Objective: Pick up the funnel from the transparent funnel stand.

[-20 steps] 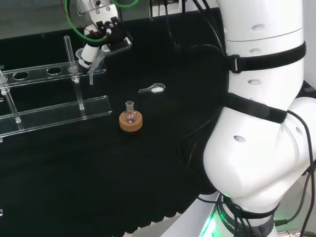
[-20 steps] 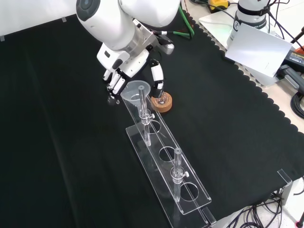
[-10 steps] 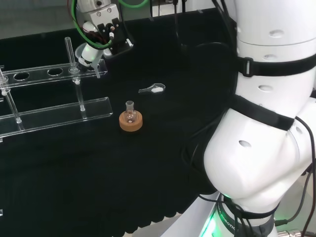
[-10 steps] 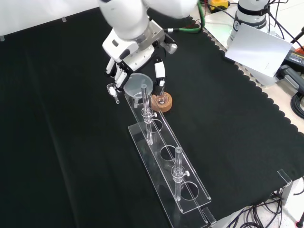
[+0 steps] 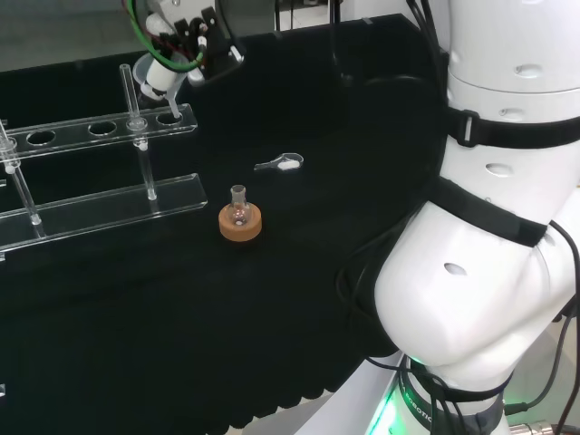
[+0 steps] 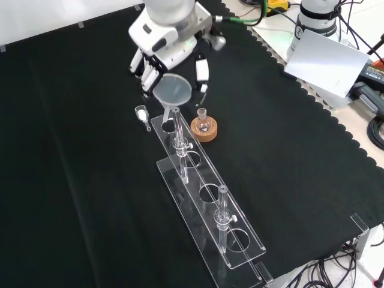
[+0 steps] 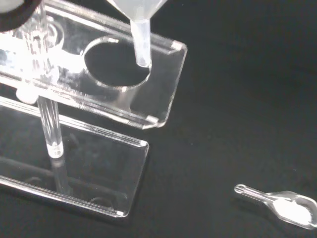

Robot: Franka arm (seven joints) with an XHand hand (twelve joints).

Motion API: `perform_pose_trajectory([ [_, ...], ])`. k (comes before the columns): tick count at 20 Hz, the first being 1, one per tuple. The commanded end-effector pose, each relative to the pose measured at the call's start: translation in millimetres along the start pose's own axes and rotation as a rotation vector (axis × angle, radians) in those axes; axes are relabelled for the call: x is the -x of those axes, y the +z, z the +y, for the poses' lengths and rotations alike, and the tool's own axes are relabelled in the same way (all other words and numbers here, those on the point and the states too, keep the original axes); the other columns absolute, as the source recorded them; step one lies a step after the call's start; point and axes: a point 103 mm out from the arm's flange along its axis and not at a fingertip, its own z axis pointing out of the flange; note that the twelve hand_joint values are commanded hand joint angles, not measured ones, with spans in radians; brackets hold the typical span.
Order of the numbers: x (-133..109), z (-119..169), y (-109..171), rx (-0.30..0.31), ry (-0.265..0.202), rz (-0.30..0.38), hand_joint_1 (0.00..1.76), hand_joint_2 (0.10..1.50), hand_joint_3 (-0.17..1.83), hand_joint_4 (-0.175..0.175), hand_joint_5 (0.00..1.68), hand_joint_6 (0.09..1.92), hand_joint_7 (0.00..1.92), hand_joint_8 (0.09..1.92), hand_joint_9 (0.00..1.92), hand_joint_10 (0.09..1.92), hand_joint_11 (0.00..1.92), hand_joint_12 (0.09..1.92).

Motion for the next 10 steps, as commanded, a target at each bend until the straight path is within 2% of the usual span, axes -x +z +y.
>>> perform_pose_trajectory([
  [1, 20.8, -36.6, -29.5, -0.029, 0.024, -0.031, 0.77, 0.7, 0.56, -0.05, 0.76, 0.91, 0.96, 1.01, 1.25, 0.79, 0.59, 1.25],
  [7, 32.9, -81.1, -32.8, -0.001, 0.091, 0.01, 0.76, 0.7, 0.57, -0.05, 0.74, 0.93, 0.95, 1.0, 1.25, 0.8, 0.58, 1.26],
  [10, 34.2, -101.2, -25.1, -0.015, 0.118, 0.03, 0.76, 0.7, 0.57, -0.052, 0.73, 0.93, 0.95, 1.0, 1.24, 0.8, 0.57, 1.26],
])
